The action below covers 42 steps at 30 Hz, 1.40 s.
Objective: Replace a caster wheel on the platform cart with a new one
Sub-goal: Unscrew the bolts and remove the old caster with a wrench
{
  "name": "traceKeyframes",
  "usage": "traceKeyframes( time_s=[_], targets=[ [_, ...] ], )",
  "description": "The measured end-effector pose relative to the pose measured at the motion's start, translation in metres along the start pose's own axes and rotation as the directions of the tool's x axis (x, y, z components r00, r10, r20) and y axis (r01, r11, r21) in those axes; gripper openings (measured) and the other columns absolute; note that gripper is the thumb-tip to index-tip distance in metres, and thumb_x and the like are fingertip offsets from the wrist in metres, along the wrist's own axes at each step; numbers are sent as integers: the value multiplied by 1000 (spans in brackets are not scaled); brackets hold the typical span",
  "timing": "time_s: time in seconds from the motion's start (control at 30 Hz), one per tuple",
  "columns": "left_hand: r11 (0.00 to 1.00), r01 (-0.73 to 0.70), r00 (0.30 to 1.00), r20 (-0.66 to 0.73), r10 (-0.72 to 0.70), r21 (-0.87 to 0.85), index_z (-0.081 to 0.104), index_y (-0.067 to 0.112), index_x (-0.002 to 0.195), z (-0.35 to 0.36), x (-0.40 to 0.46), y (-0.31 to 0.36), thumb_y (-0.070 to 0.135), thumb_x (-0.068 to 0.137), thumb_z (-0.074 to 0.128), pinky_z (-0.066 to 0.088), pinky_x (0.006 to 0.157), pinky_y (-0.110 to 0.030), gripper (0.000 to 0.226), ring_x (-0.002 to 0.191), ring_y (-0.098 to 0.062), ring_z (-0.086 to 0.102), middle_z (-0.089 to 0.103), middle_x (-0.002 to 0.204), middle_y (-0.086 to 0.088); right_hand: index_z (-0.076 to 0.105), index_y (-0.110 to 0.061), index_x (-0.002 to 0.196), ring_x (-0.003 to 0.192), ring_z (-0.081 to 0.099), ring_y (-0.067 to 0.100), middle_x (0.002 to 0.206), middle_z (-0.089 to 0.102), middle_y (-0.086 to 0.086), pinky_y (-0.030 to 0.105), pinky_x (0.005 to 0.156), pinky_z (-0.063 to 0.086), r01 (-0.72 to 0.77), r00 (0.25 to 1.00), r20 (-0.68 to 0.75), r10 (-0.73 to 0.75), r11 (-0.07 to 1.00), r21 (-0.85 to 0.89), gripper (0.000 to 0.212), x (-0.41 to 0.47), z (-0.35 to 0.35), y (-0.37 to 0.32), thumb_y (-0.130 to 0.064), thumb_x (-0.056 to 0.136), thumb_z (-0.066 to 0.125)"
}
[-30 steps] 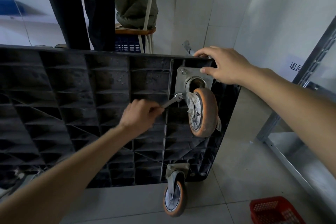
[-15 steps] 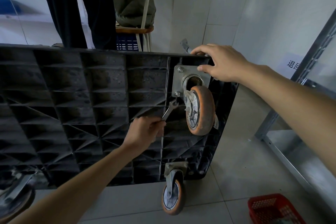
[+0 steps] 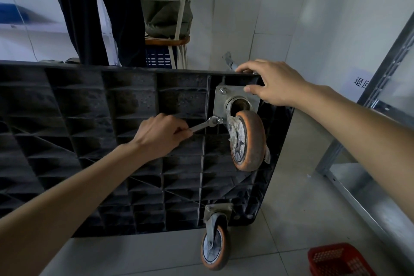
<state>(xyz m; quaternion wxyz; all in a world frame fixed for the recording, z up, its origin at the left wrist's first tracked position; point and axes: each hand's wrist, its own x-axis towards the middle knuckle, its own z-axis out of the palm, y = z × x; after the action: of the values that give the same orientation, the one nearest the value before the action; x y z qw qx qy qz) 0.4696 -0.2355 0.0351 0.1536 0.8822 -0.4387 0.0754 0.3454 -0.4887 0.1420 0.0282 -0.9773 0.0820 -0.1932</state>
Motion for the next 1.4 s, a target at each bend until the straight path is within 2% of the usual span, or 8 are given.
traceKeyframes(
  time_s=[0.13,0.3,0.47,0.67,0.8,0.97,1.1,1.4],
  targets=[
    [998,-46,999,23,45,34,52,41,69,-2,3,0,46,101,51,45,57,-32,33,63,-13,57,60,66,10,56,-36,133,123,56,23,133,60,-8,44,103,43,-1,1000,0,1,1000,4,45,0,1,1,-31,91,72],
    [988,-91,996,-12,93,124,70,39,102,-15,9,-3,47,101,50,37,62,-32,21,80,-17,61,59,78,16,55,-37,132,125,55,23,133,60,-9,46,103,44,-8,1000,1,8,1000,10,45,1,3,2,-32,91,72],
    [997,-61,993,101,56,46,57,42,65,-27,17,5,47,98,56,49,63,-31,33,67,-7,62,63,64,16,55,-38,132,124,55,23,132,60,-10,47,103,44,-8,1000,0,8,1000,15,45,2,4,3,-32,91,72],
    [1000,-13,996,92,13,7,67,36,77,-19,15,13,45,98,58,52,68,-32,25,64,-7,62,64,62,13,55,-36,132,123,56,23,133,60,-9,45,103,43,9,1000,-7,-9,1000,15,45,1,4,4,-31,91,71],
    [962,133,991,66,-121,-237,68,34,75,27,-1,16,43,97,59,58,70,-36,25,63,-8,67,69,61,10,55,-36,134,125,55,23,134,59,-9,42,102,42,7,1000,-13,-7,1000,18,45,0,4,3,-30,92,71],
    [745,202,972,37,-232,-636,73,22,77,88,-10,52,31,98,61,58,73,-37,25,66,-6,70,74,69,8,55,-35,134,125,54,23,134,59,-9,39,101,40,7,1000,-13,-7,1000,7,45,-1,4,1,-30,92,71],
    [631,244,959,87,-270,-737,68,25,66,104,-8,63,31,96,65,60,69,-41,30,63,-14,65,64,59,7,55,-34,134,125,54,24,135,60,-7,39,101,40,11,1000,-12,-11,1000,-7,44,-1,1,-1,-29,93,70],
    [905,110,989,-43,-140,-412,68,25,76,51,-24,20,31,98,60,54,62,-30,25,57,-4,65,68,62,12,55,-35,133,124,54,25,134,59,-8,40,99,41,4,1000,-16,-4,1000,6,43,-2,3,0,-29,93,70]
  ],
)
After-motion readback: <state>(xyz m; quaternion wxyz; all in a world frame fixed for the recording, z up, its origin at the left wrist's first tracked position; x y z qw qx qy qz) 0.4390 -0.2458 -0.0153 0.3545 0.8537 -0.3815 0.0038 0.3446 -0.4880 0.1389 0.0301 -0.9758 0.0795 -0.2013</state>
